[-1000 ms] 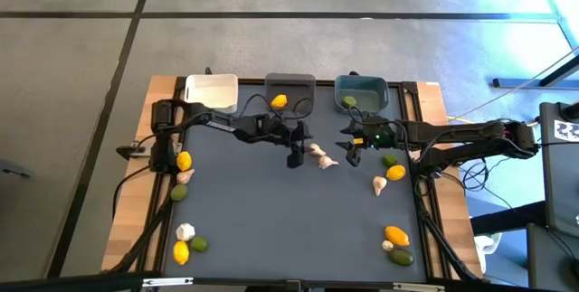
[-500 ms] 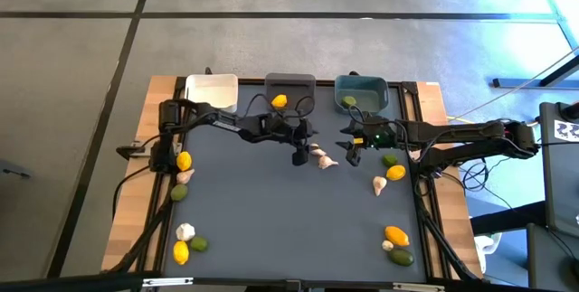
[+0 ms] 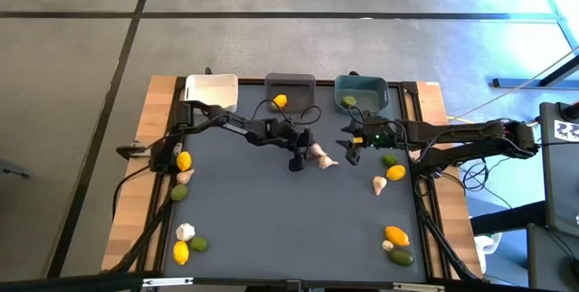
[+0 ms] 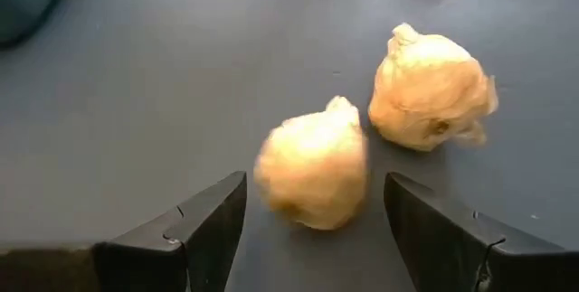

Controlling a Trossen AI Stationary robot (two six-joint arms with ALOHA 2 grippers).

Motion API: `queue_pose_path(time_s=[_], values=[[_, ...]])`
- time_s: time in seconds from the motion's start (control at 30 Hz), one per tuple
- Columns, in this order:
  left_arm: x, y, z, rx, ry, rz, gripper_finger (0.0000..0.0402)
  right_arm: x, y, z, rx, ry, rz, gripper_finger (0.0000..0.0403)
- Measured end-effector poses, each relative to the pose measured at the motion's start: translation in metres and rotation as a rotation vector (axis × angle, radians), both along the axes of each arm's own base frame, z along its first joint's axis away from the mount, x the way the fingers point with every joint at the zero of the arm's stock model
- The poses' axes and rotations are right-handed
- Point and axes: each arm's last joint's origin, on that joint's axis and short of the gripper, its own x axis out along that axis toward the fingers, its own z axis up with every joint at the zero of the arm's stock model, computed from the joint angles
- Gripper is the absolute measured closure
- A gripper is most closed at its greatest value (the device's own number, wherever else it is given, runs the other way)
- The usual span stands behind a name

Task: Sort produce into baskets
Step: Put the garlic into the white bin

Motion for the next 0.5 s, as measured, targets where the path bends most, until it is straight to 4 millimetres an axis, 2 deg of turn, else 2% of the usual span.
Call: queue_pose_path(time_s=[0.33,0.5], values=[[0.0031,0.0008,0.0018,0.029,-0.051,-0.053,0.0145,-0.0001,-0.0002,0.0,-0.008,0.003,-0.003,0.0181],[0.0026,0.0006,0.0011,0.02,-0.043,-0.056,0.0181,-0.0001,-0.0001,-0.0001,-0.009,0.003,-0.003,0.0181]])
